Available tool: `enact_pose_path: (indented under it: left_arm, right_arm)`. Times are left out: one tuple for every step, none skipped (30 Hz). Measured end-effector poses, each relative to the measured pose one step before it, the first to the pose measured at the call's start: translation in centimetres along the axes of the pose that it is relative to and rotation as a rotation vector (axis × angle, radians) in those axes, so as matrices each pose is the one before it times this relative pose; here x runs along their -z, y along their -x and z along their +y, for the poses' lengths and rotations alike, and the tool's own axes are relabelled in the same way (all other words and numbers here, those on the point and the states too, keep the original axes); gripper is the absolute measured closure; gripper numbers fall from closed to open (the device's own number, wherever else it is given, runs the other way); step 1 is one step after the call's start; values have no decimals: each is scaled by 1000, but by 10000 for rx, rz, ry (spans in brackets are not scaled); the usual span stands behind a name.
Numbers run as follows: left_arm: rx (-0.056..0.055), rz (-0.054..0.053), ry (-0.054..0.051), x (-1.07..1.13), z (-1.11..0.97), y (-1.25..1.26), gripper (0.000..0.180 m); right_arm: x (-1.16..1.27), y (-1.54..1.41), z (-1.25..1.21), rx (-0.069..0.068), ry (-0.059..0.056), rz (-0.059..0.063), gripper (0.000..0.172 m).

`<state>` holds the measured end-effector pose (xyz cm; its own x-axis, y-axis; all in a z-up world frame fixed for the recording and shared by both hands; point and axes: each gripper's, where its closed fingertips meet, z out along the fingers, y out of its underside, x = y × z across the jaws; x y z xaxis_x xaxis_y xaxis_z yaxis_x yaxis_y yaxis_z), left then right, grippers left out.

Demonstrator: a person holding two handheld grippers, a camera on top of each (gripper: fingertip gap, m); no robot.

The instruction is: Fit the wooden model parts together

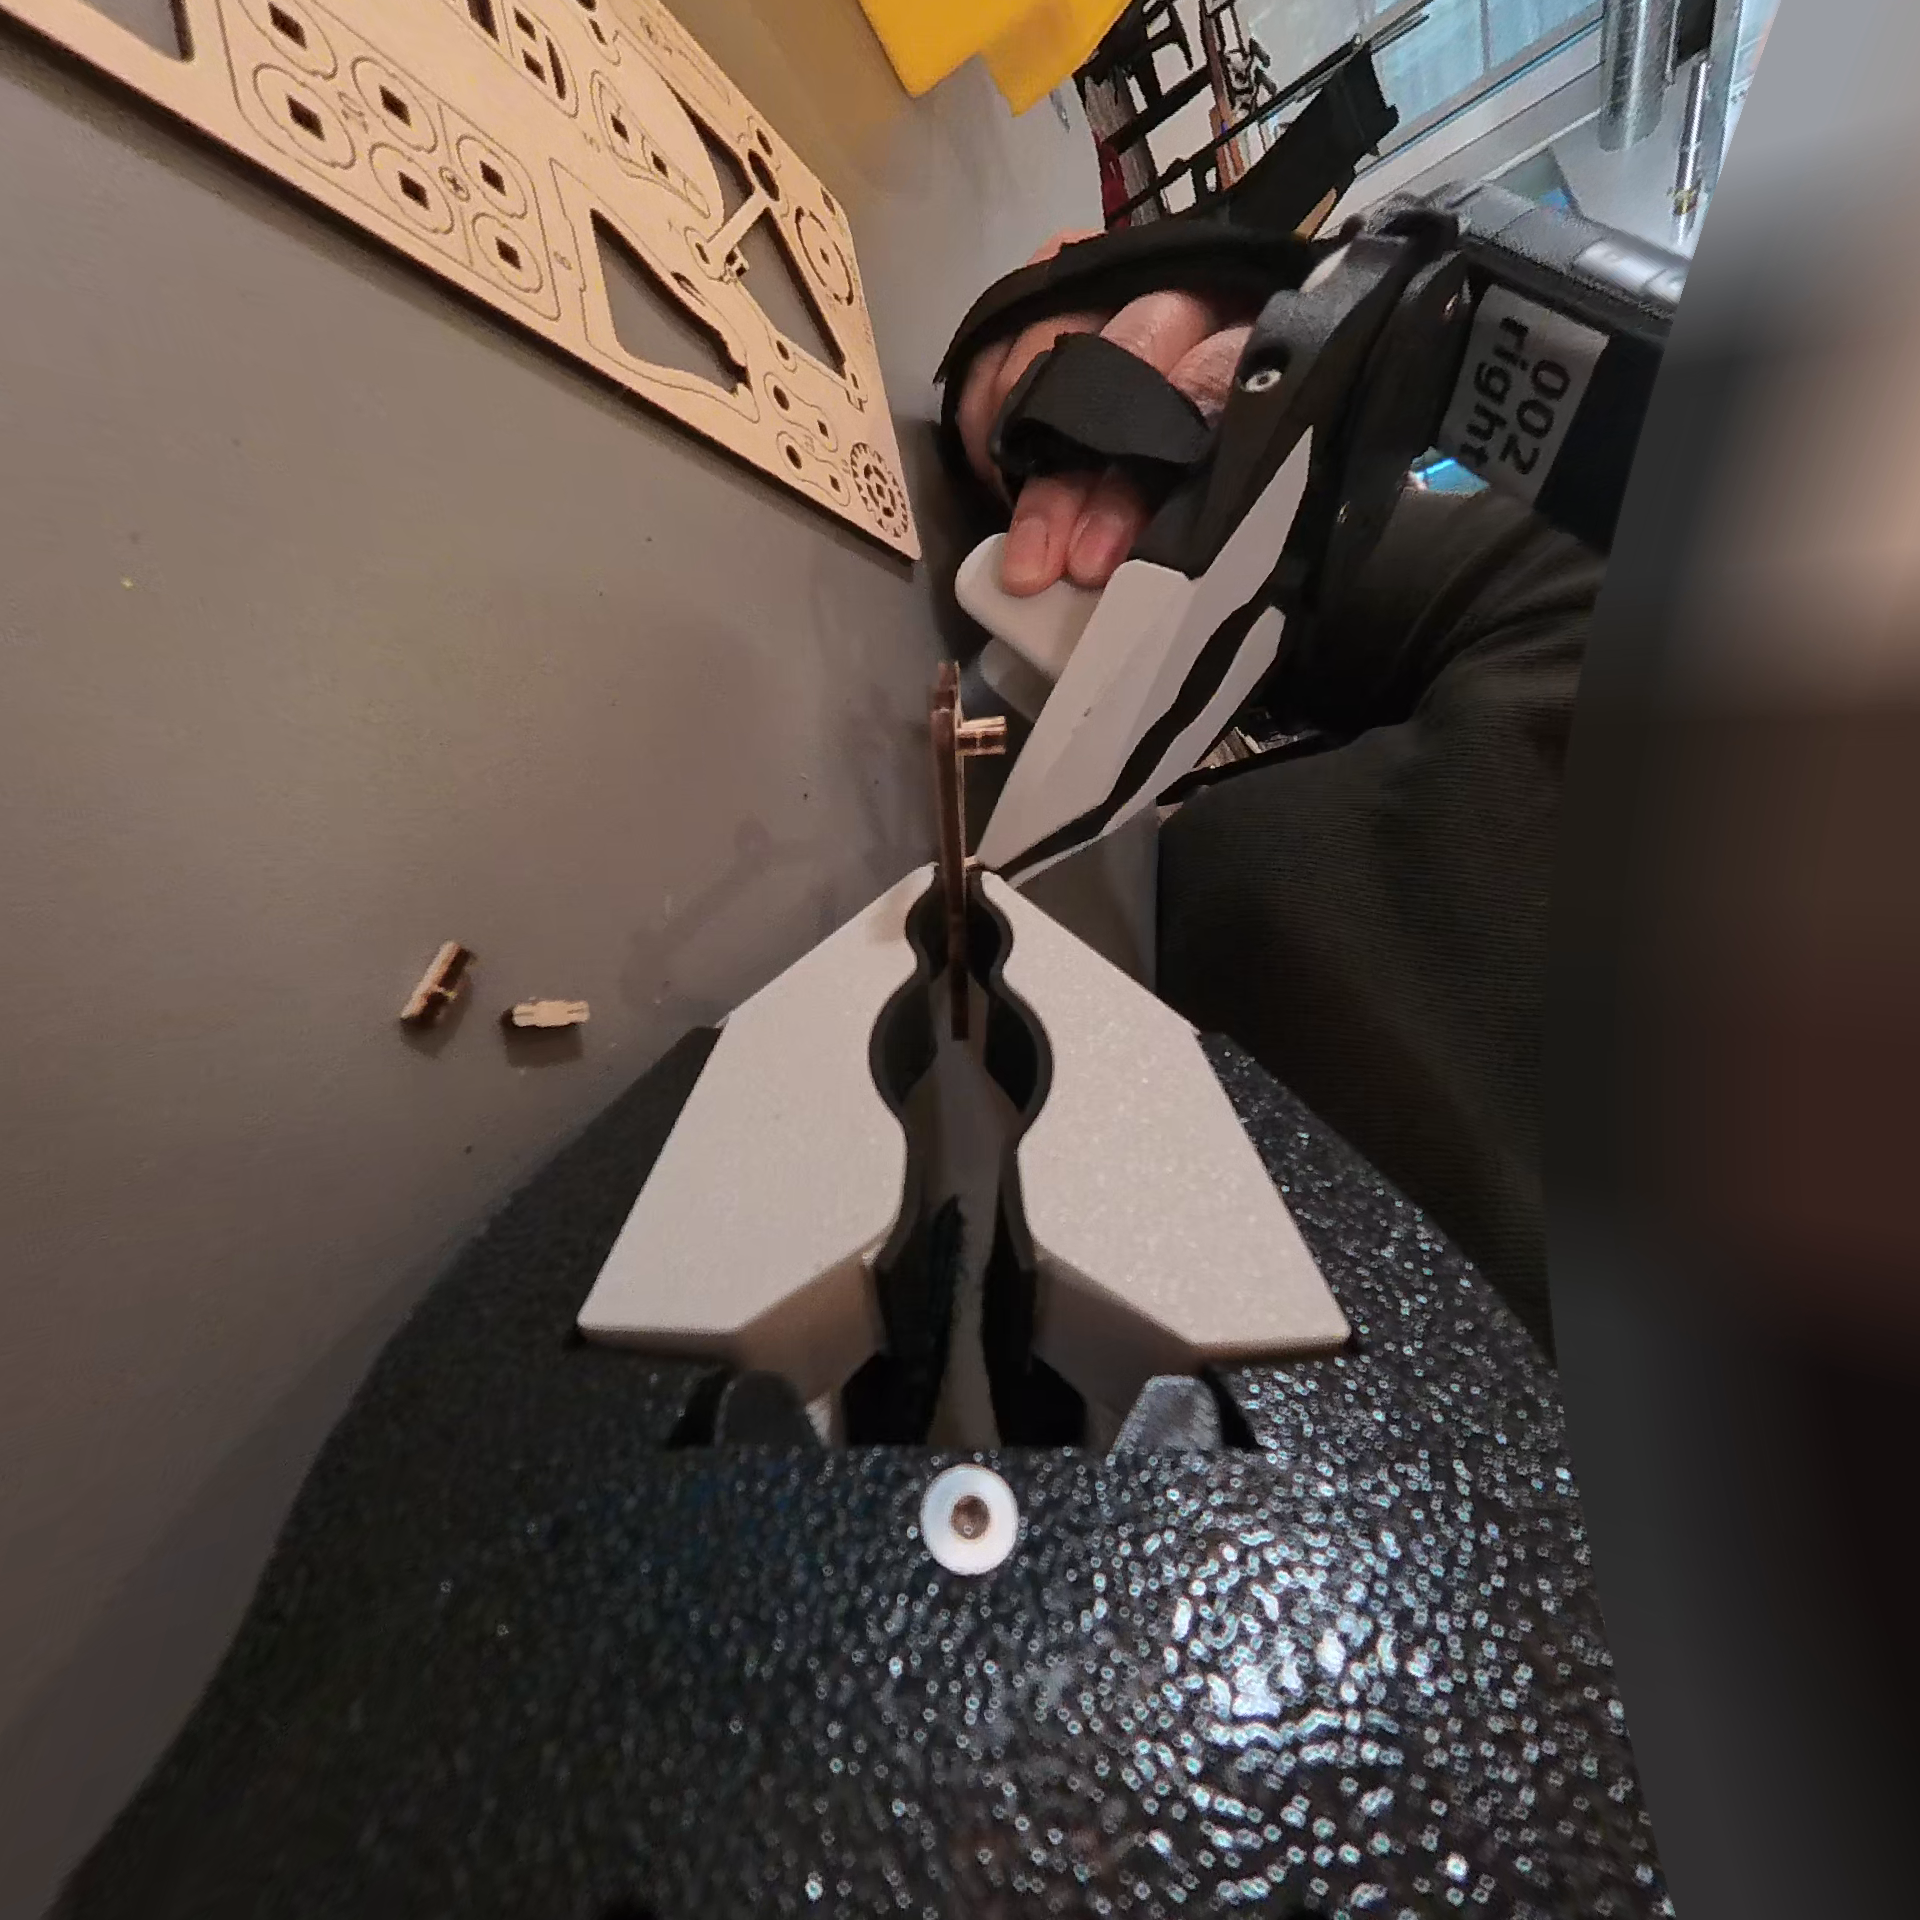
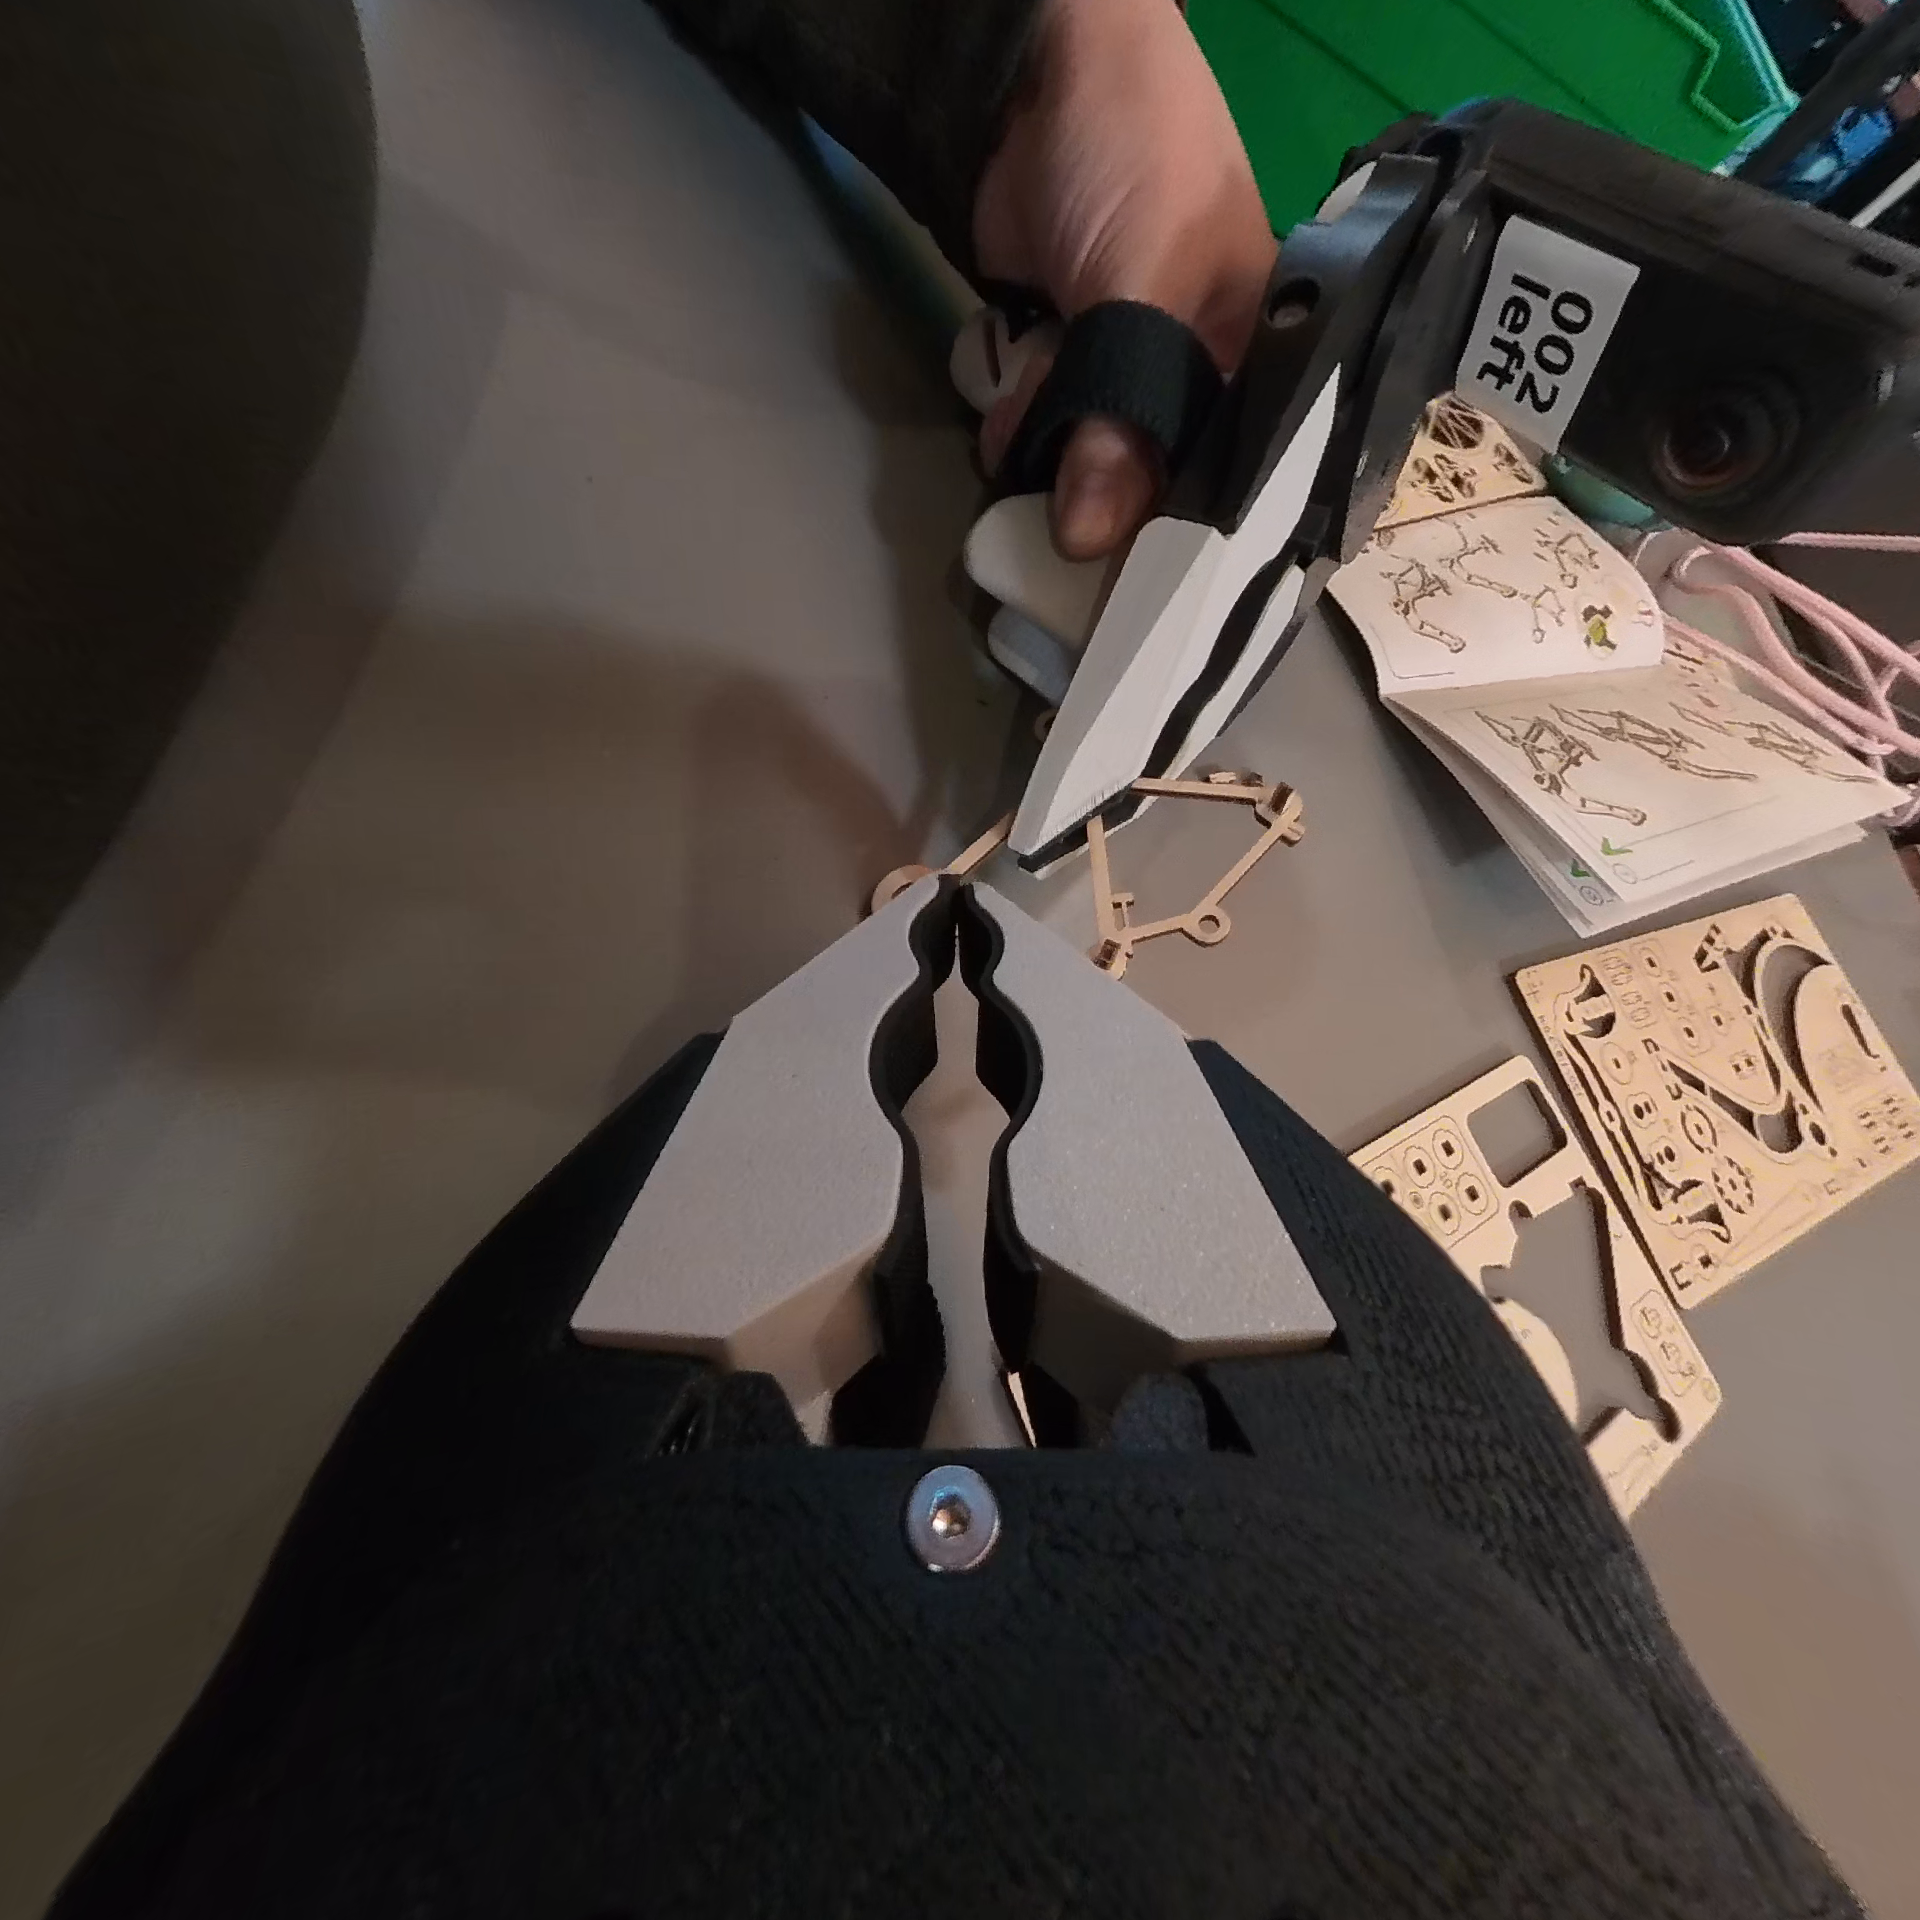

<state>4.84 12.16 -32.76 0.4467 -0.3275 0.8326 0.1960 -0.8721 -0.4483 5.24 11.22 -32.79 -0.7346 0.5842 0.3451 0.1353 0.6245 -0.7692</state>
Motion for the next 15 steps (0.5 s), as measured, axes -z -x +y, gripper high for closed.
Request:
enact_pose_path:
  left_arm:
    - [-1, -5, -2, -1, -3, 7, 180]
    - [-13, -7, -3, 3, 6, -8, 180]
    - [-8, -2, 0, -9, 2, 4, 180]
    - [-4, -3, 3, 9, 8, -5, 180]
    - [-4, -4, -1, 0, -1, 7, 180]
    - [-7, 0, -4, -9, -9, -8, 180]
    - [-22, -42, 1, -15, 6, 41, 180]
    - [-34, -28, -7, -7, 4, 7, 180]
    - [-24, 5, 11, -8, 21, -23, 180]
    - [-30, 3, 33, -34, 55, -23, 180]
    - [-19, -10, -9, -1, -15, -6, 180]
    - [-3, 2, -3, 2, 5, -5, 180]
    - [9, 14, -22, 19, -26, -3, 180]
    - [-6, 16, 2, 5, -1, -27, 180]
    - [-10, 17, 11, 3, 26, -25, 180]
  right_arm:
    - [-12, -36, 37, -63, 25, -21, 172]
    - [-18, -6, 13, 11, 12, 16, 172]
    - [-13, 14, -12, 42, 3, 20, 172]
    - [-13, 60, 11, -4, 13, -36, 172]
    - [-21, 13, 21, -51, 15, -41, 172]
    - [-36, -67, 48, -41, 34, 20, 172]
    - [-108, -107, 139, 20, 118, 97, 172]
    - [-106, -21, 60, 90, 69, 77, 172]
    - [-17, 55, -59, 56, -17, 0, 172]
    - [17, 72, -48, -10, -38, -65, 172]
    - [13, 26, -26, -44, -25, -57, 172]
    - [13, -5, -28, -40, -26, -37, 172]
    - [41, -28, -77, -8, -55, 12, 172]
    - [101, -57, -119, 10, -100, 49, 172]
    - [181, -62, -194, -33, -176, 22, 172]
